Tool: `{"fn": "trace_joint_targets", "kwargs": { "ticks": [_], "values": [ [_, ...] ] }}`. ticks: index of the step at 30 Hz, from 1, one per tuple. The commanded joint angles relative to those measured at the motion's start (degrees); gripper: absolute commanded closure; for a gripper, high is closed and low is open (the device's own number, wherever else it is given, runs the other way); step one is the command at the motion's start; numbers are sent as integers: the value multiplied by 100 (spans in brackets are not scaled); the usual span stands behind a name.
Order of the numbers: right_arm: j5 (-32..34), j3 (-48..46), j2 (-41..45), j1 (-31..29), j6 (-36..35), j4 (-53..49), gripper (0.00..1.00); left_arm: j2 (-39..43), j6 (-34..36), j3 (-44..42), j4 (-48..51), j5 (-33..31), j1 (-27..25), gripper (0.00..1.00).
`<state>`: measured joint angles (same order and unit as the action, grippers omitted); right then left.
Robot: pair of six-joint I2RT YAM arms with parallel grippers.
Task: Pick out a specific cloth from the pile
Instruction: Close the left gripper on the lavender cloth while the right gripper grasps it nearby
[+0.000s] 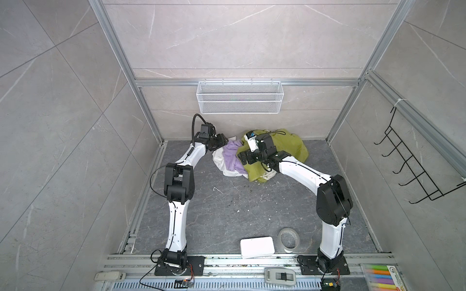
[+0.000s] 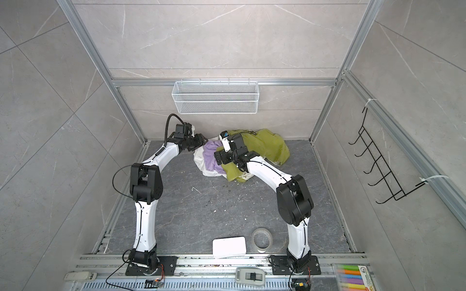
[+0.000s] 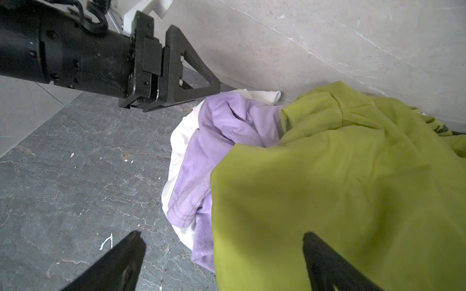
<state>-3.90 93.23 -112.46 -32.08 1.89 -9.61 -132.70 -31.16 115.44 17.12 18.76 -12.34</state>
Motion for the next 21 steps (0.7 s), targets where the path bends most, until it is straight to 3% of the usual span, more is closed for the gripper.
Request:
{"fn": "trace_joint_targets", "kwargs": {
  "ticks": [1,8,21],
  "values": [
    [11,16,-94,-9,-11,92,0,-290,393,275,14,211,30,39],
    [21,-32,-83,-9,17,90,0,-508,437,363,-171,573,63,48],
    [21,-255,14,-12,95,168,0,-518,361,468,-192,874,117,81]
  ]
}}
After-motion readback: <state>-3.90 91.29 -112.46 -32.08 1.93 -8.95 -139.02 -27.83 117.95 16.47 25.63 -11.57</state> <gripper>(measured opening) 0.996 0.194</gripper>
